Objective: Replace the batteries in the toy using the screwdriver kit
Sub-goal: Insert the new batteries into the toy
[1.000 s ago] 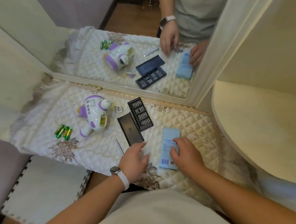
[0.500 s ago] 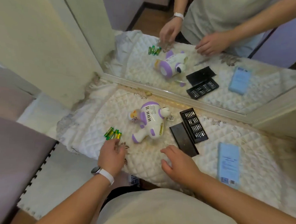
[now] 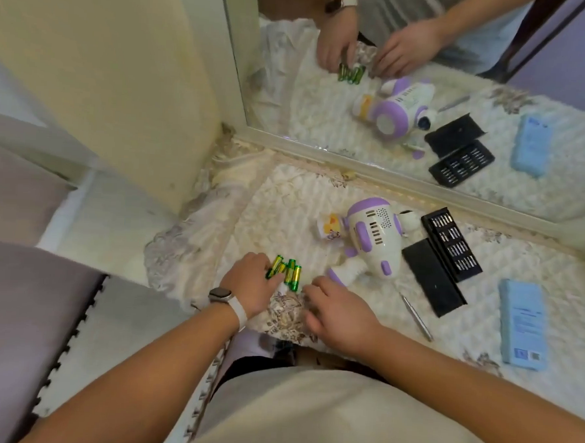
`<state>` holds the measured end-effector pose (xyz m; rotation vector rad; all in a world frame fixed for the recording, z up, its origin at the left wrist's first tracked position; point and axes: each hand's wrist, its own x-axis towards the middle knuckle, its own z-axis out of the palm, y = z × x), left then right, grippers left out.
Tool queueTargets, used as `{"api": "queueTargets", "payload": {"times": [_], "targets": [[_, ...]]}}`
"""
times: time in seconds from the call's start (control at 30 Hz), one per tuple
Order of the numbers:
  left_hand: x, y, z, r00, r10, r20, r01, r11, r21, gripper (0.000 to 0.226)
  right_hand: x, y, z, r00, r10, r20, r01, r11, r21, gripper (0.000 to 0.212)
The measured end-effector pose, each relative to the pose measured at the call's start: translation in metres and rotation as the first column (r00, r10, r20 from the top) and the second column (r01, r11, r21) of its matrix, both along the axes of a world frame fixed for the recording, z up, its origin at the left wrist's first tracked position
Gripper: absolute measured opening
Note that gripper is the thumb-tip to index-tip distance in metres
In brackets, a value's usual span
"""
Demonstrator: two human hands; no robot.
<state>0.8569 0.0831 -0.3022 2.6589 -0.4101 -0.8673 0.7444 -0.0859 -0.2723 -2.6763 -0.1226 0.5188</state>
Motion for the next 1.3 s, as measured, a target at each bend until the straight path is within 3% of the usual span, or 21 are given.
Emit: {"api": "queueTargets", "payload": {"times": [0.13,0.37,0.47,0.6,0.8,0.87,1.07,1.3], "targets": [[0.007,-0.003,0.007,0.983,-0.181,-0.022,0.182,0.981,0.068,0.03,0.011,0.013,-0.004,0.999,-0.036,-0.032,0.036,0.999,-0.009,0.039],[0.001,0.005,0.009,0.984,-0.178,-0.011,0.178,0.984,-0.005,0.025,0.026,0.023,-0.003,0.968,-0.231,-0.102,0.238,0.97,0.058,0.043],[-0.002,0.011,0.013,0.994,-0.095,-0.061,0.085,0.985,-0.147,0.022,0.033,0.024,0.0,0.932,-0.325,-0.16,0.349,0.923,0.159,0.041],[-0.011,0.016,0.025,0.986,-0.007,-0.165,-0.051,0.936,-0.347,0.021,0.039,0.023,0.012,0.857,-0.44,-0.267,0.511,0.787,0.346,0.038],[-0.028,-0.001,0.052,0.924,0.063,-0.377,-0.275,0.794,-0.541,0.019,0.034,0.01,0.031,0.835,-0.469,-0.287,0.547,0.655,0.522,0.011],[-0.031,-0.011,0.06,0.929,0.042,-0.368,-0.261,0.779,-0.571,0.021,0.03,0.001,0.038,0.825,-0.496,-0.272,0.555,0.621,0.553,0.002],[-0.037,-0.046,0.084,0.952,0.069,-0.299,-0.245,0.759,-0.603,0.022,0.006,-0.041,0.061,0.778,-0.586,-0.226,0.586,0.55,0.595,0.008],[-0.054,-0.097,0.104,0.994,-0.079,-0.077,0.019,0.81,-0.586,0.025,-0.033,-0.102,0.087,0.746,-0.648,-0.156,0.603,0.555,0.573,0.012]]}}
